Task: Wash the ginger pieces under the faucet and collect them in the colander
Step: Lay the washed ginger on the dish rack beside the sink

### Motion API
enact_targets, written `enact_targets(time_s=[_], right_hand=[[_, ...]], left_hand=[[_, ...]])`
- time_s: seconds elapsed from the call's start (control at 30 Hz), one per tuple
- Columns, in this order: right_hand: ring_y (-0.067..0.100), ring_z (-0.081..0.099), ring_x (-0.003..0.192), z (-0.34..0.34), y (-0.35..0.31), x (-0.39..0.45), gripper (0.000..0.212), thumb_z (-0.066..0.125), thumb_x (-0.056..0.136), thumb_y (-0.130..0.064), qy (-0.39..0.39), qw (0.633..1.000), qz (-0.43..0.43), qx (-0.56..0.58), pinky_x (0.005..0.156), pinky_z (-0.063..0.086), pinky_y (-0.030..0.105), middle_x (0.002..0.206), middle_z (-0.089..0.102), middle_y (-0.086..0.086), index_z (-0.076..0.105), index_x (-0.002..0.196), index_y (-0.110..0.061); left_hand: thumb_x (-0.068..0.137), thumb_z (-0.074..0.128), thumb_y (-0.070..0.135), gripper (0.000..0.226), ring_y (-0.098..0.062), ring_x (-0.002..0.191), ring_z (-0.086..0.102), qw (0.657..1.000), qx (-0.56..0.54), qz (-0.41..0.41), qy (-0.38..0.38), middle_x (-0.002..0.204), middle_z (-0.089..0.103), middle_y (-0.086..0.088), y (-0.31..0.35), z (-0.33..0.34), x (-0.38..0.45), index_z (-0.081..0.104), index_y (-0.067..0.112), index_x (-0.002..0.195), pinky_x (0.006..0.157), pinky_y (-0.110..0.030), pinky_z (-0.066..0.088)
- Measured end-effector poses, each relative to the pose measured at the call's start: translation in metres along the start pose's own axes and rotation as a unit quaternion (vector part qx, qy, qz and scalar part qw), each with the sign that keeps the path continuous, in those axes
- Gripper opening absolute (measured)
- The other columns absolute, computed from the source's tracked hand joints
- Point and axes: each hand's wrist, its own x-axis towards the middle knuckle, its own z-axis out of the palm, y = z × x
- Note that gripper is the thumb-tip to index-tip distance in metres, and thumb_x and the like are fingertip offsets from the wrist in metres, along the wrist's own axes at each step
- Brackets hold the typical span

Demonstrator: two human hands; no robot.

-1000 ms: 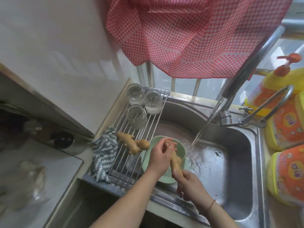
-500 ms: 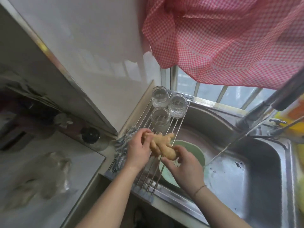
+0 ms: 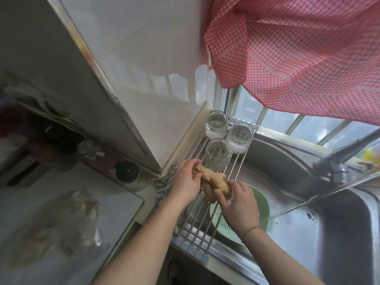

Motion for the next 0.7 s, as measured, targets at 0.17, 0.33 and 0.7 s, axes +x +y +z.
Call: enact_targets(time_s=[0.17, 0.33, 0.7], right_hand=[[0.016, 0.051, 0.115, 0.000, 0.003, 0.001, 0.054, 0.056, 0.085, -0.056, -0.041, 0.999, 0.015, 0.005, 0.093, 0.047, 0.031, 0.124, 0.057, -0.005, 0.051, 0.127, -0.024], [0.020, 0.049, 0.111, -0.006, -0.002, -0.008, 0.054, 0.054, 0.083, -0.056, 0.091, 0.994, -0.046, -0.027, 0.094, 0.043, 0.034, 0.117, 0.060, 0.004, 0.059, 0.119, -0.016], [0.011, 0.054, 0.075, 0.031, -0.147, -0.044, 0.013, 0.058, 0.086, -0.014, 0.047, 0.892, -0.368, 0.260, 0.067, 0.048, 0.029, 0.082, 0.061, 0.001, 0.061, 0.099, -0.014]], left_hand=[[0.094, 0.059, 0.012, 0.047, -0.002, 0.117, 0.043, 0.999, -0.002, 0.036, 0.012, 0.142, 0.041, 0.006, -0.001, 0.000, -0.001, 0.049, 0.019, 0.139, 0.093, -0.005, 0.030], [0.094, 0.058, 0.016, 0.035, -0.005, 0.108, 0.053, 0.993, -0.001, 0.107, 0.043, 0.134, 0.047, 0.007, -0.008, -0.011, -0.013, 0.057, 0.018, 0.129, 0.093, -0.017, 0.049], [0.091, 0.054, 0.008, 0.021, -0.018, 0.078, 0.063, 0.920, 0.006, 0.265, 0.288, 0.085, 0.067, -0.011, -0.081, -0.126, -0.118, 0.070, -0.004, 0.085, 0.069, -0.029, 0.054]])
